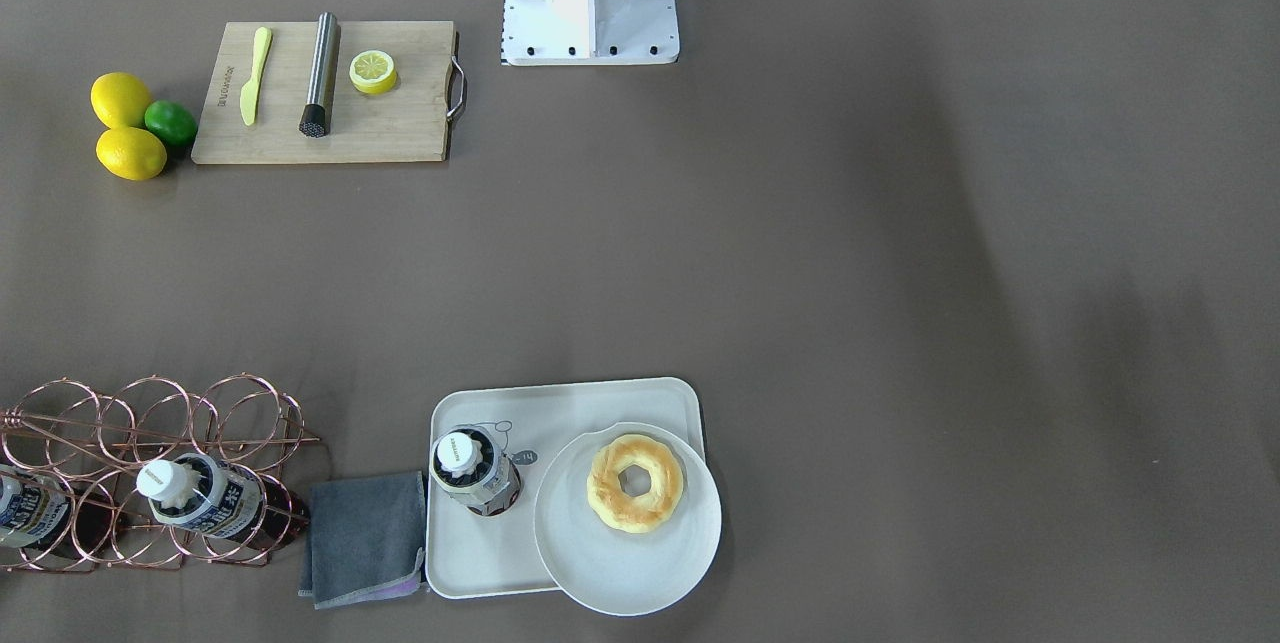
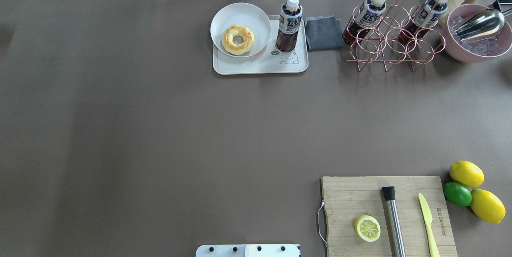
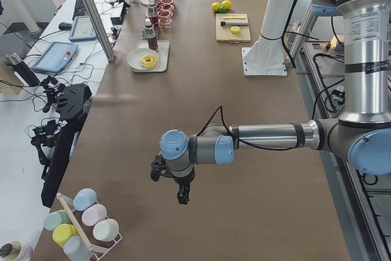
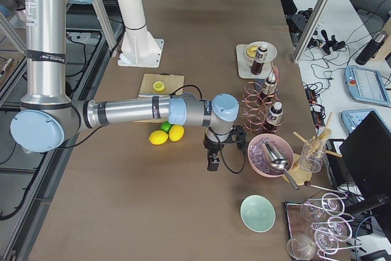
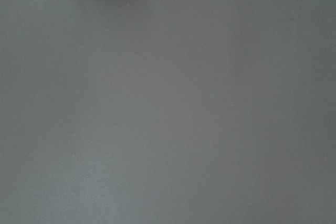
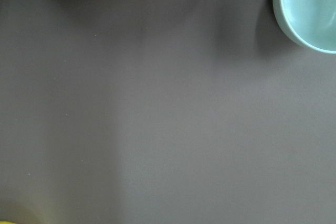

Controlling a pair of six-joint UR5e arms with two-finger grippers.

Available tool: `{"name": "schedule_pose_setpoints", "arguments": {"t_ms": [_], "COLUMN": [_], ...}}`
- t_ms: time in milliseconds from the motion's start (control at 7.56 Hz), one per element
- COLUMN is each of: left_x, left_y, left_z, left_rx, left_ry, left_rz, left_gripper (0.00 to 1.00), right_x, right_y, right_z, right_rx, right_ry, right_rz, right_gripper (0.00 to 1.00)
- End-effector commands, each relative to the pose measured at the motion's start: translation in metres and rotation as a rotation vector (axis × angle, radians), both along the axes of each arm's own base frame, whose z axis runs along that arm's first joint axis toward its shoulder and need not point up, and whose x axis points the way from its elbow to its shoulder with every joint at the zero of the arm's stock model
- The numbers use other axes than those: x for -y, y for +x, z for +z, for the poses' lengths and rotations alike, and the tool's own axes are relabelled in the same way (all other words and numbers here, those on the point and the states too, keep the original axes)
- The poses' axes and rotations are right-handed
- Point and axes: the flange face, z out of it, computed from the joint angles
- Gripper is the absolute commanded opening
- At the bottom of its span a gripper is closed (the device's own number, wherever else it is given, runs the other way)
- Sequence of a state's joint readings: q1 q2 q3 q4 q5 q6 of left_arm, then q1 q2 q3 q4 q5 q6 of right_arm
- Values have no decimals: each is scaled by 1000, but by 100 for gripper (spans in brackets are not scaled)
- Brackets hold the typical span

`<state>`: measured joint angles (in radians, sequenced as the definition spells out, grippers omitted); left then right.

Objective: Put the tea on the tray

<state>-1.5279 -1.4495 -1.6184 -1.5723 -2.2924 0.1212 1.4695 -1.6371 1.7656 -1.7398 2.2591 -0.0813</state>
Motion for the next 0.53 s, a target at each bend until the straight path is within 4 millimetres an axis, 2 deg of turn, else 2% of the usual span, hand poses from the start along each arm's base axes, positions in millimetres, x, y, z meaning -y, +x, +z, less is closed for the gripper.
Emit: {"name": "schedule_pose_setpoints", "arguments": {"t_ms": [0, 397], "left_x": [1, 0], "left_y": [0, 0], "left_z": [-1, 0], "left_rx": [1, -1], "left_ry": [2, 1], "left_rz": [0, 1], "left_gripper": [97, 97], "right_x": [0, 0], "right_y": [0, 0], "right_z": [0, -4], "right_rx": [2, 7], "right_ry": [0, 6], "right_rz": [0, 2], "right_gripper": [100, 100]}}
